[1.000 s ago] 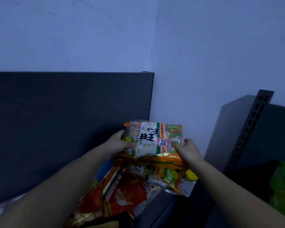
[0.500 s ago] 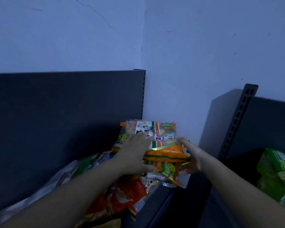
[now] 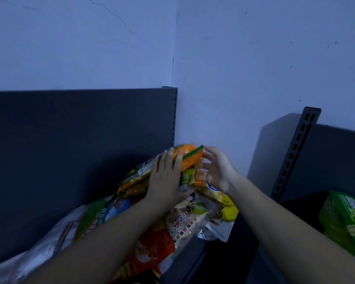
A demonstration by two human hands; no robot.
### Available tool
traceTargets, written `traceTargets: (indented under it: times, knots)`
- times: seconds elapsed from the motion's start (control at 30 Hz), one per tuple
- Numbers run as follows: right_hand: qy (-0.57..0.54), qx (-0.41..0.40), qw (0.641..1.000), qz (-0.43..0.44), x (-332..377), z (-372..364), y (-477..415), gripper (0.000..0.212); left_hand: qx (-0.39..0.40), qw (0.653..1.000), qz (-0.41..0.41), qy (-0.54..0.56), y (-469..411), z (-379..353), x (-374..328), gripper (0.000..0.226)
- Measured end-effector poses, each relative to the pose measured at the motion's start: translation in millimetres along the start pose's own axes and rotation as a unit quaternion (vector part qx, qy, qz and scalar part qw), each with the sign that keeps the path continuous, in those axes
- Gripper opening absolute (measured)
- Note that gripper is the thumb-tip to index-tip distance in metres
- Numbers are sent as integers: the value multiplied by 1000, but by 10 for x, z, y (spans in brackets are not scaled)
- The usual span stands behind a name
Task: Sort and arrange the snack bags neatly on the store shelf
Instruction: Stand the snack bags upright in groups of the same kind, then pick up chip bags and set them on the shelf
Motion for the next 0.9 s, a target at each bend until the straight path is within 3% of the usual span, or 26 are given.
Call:
traceTargets:
  times: [0.1,0.23,0.33,0.5,0.63,0.8,0.9]
  knots:
    - [-11,-7,999,43,14,70,-135,20,-4,999,38,-14,-162,-62,179,88]
    - [146,-200,961,122,-111,646,-370,9,-5,997,75,-24,-339,-146,392,85]
    - [165,-303,935,82,-297,1093,-435,22,-11,993,111,-33,-436,-201,584,90]
    - [147,-300,943,-1,-579,1364,-428,15,-3,984,175,-28,-413,-268,918,101]
    - [169,-269,948,-17,-696,1316,-572,17,-37,990,138,-12,-377,-215,736,107]
    - [195,-240,951,-27,-779,1172,-878,41,-61,998,19,9,-346,-192,312,108]
    - [213,-247,945,-19,-798,1106,-986,37,-93,992,-82,-25,-298,-129,90,98]
Point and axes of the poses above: each hand's wrist, its own y-axis away from the middle knuckle, its own z-axis out of the back of the hand, x = y × z, the point moved 6 cm from there along -y, towards the middle knuckle, and after that the axes turned 15 degrees about -x, right-handed, at the moved point
